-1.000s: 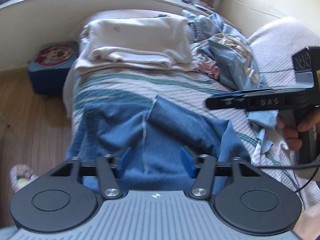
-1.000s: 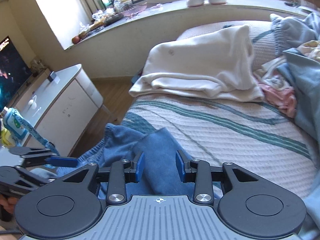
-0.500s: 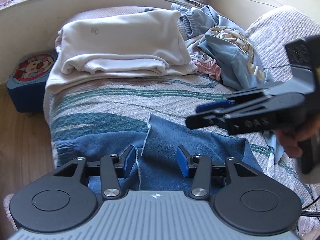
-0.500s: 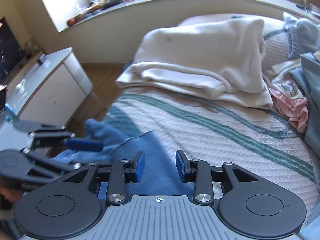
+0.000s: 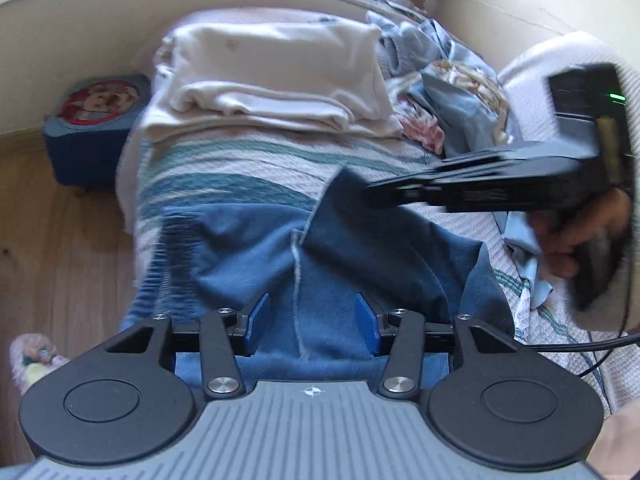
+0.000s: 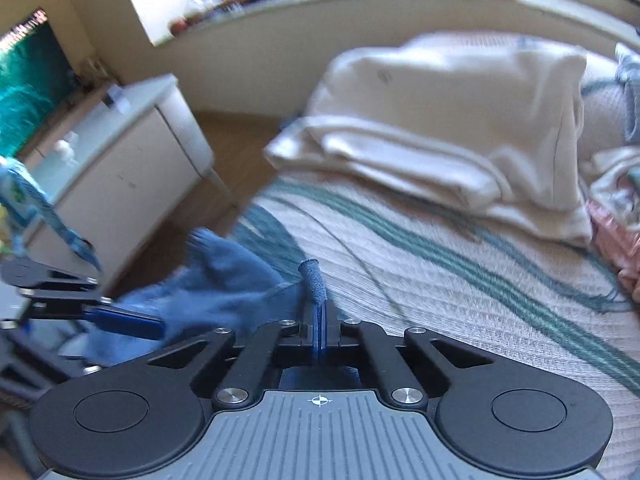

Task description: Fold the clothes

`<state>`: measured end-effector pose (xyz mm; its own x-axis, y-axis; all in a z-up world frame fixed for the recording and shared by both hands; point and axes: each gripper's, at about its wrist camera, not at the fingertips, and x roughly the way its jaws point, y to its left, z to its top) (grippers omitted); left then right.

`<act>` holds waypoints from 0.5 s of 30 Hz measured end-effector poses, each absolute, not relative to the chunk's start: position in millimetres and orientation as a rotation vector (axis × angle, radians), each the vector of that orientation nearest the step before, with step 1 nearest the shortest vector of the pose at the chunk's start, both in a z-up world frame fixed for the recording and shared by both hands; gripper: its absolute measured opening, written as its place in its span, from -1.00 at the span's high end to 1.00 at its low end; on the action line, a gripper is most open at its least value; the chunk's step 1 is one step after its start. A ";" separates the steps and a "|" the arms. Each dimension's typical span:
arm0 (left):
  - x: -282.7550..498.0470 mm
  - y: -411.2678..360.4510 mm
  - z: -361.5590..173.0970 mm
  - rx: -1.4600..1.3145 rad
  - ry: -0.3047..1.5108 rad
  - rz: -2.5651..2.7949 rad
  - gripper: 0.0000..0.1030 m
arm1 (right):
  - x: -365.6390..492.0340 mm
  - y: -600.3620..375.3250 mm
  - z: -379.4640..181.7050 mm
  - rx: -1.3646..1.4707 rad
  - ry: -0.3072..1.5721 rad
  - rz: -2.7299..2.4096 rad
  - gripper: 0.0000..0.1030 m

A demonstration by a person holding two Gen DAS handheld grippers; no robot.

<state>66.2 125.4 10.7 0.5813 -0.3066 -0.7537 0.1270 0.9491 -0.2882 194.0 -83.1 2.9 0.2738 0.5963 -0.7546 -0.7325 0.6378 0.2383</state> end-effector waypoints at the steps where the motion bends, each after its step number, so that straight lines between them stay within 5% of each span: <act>1: 60.3 130.4 15.7 -0.226 0.907 -0.239 0.02 | 184.9 -84.7 13.6 -0.169 0.912 0.921 0.96; 5: 34.4 152.2 33.3 -0.307 0.864 -0.190 -0.18 | 140.7 -81.1 41.0 -0.157 0.854 1.020 0.96; 12: -0.8 167.8 30.7 -0.393 0.880 -0.163 -0.22 | 79.2 -40.2 2.0 -0.201 0.881 1.091 0.96; 15: -4.6 167.5 26.7 -0.372 0.889 -0.148 -0.22 | 71.8 -34.3 -7.9 -0.203 0.907 1.070 0.81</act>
<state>-4.6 167.5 26.7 0.6252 -0.2785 -0.7291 -0.0267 0.9260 -0.3766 71.8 -34.3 -7.9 0.1704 0.6680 -0.7244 -0.8236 0.5002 0.2675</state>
